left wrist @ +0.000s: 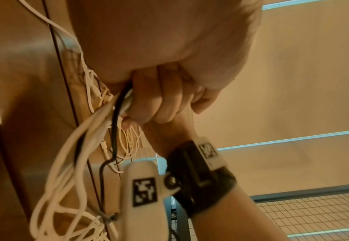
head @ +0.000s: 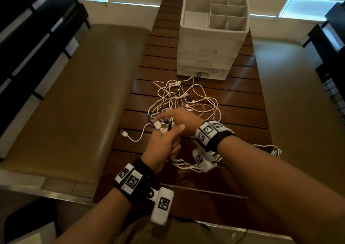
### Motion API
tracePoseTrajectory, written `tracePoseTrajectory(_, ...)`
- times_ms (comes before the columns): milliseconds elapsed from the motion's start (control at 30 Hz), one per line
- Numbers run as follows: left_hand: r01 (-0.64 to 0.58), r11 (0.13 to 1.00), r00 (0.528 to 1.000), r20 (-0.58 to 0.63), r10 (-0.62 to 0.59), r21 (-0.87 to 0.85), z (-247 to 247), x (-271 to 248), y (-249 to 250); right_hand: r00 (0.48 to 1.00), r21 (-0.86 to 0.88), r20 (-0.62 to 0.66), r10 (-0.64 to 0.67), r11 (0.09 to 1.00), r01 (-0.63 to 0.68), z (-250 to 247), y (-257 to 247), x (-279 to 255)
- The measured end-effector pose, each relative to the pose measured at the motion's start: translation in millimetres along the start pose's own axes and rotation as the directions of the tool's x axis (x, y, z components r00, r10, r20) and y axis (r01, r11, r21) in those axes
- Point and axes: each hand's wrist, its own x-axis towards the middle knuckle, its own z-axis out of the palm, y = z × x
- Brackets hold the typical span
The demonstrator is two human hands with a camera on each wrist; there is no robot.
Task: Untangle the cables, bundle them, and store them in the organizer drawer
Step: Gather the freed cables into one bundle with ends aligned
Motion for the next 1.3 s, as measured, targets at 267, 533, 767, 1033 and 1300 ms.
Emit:
tracePoseTrajectory(267,-0.036,0.999,0.996,-0.084,0.036,-0.003,-12,-4,-6,0.940,-0.347,0.304,0.152,0.937,-0.040,35,-18,12)
tracePoseTrajectory(533,-0.027,1.000,0.974,-0.224,0.027,-0.001,-13,5,-9,0.982,0.079,-0.119,0.150,0.987,-0.141,27,-16,21)
tracePoseTrajectory(767,-0.145,0.989,0.952,-0.267,0.146,0.024,-7,24,17,0.781,0.582,-0.567,0.261,0.798,0.155,-29,-14,-29)
tracePoseTrajectory(1033,-0.269,0.961,0.940,-0.204,0.275,0.058,19,34,42,0.675,0.717,-0.682,0.282,0.442,0.540,-90,-20,-83)
tracePoseTrajectory(1300,-0.290,0.951,0.941,-0.149,0.303,0.105,39,34,40,0.580,0.551,-0.805,0.123,0.518,0.655,-142,-50,-104)
